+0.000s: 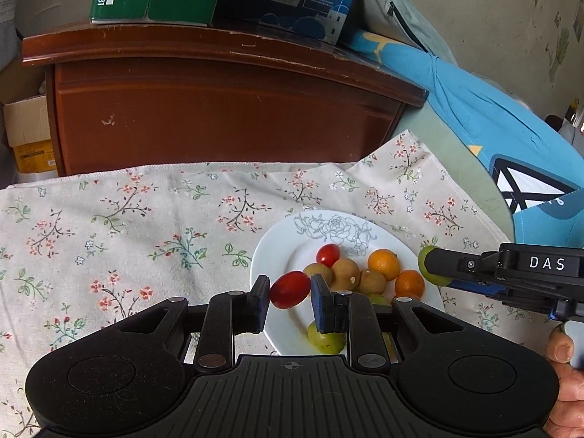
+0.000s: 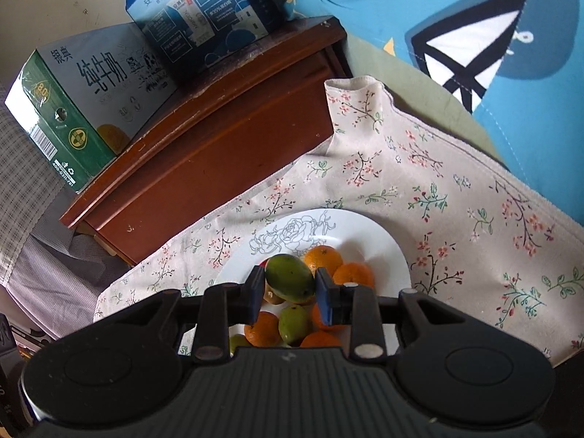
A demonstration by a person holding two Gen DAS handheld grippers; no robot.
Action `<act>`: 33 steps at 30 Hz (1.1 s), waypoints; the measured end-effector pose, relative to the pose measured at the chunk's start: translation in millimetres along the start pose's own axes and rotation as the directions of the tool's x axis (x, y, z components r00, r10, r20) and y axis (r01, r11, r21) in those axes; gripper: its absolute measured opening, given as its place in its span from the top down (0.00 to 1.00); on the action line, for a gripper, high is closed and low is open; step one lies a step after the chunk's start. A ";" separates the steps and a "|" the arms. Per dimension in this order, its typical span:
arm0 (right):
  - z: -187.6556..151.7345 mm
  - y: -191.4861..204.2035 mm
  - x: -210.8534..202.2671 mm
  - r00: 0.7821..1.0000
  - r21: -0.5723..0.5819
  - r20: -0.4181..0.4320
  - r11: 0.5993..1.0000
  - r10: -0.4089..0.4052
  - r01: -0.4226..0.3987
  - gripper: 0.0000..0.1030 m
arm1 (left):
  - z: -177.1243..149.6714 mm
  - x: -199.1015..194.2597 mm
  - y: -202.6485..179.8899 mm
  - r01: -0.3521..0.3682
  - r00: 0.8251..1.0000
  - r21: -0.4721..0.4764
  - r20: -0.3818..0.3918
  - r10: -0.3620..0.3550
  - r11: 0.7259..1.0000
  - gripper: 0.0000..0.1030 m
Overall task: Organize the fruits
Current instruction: 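Carry the held green fruit and tomato over the white plate, then set the green fruit and tomato on the plate and open both grippers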
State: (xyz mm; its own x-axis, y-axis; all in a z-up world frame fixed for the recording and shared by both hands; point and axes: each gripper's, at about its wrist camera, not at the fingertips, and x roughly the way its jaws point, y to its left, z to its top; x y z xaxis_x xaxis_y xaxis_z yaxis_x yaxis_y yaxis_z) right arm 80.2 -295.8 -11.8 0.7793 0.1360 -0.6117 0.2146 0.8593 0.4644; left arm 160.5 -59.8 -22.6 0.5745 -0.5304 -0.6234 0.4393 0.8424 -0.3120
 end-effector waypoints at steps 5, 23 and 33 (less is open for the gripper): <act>-4.5 3.6 11.6 1.000 -0.030 -0.021 1.000 -0.009 0.008 0.71 | -1.6 11.5 1.1 0.004 1.000 -0.008 -0.015 -0.004 1.000 0.79; -1.6 15.0 -2.4 0.999 -0.075 0.009 0.996 -0.051 0.052 0.52 | 14.0 -29.8 -21.6 -0.091 0.996 0.061 0.019 0.090 0.994 0.18; -16.4 38.5 -20.1 0.991 -0.175 -0.023 0.977 -0.130 0.124 0.36 | 5.3 -58.7 -17.5 -0.205 0.976 0.117 -0.053 0.213 0.972 0.09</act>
State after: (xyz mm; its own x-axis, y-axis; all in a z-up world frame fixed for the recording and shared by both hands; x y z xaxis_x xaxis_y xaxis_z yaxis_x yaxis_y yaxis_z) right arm 63.1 -257.3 7.9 0.7308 0.0348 -0.6817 0.2027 0.9426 0.2654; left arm 122.8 -44.0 23.2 0.6169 -0.3334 -0.7129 0.3899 0.9163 -0.0911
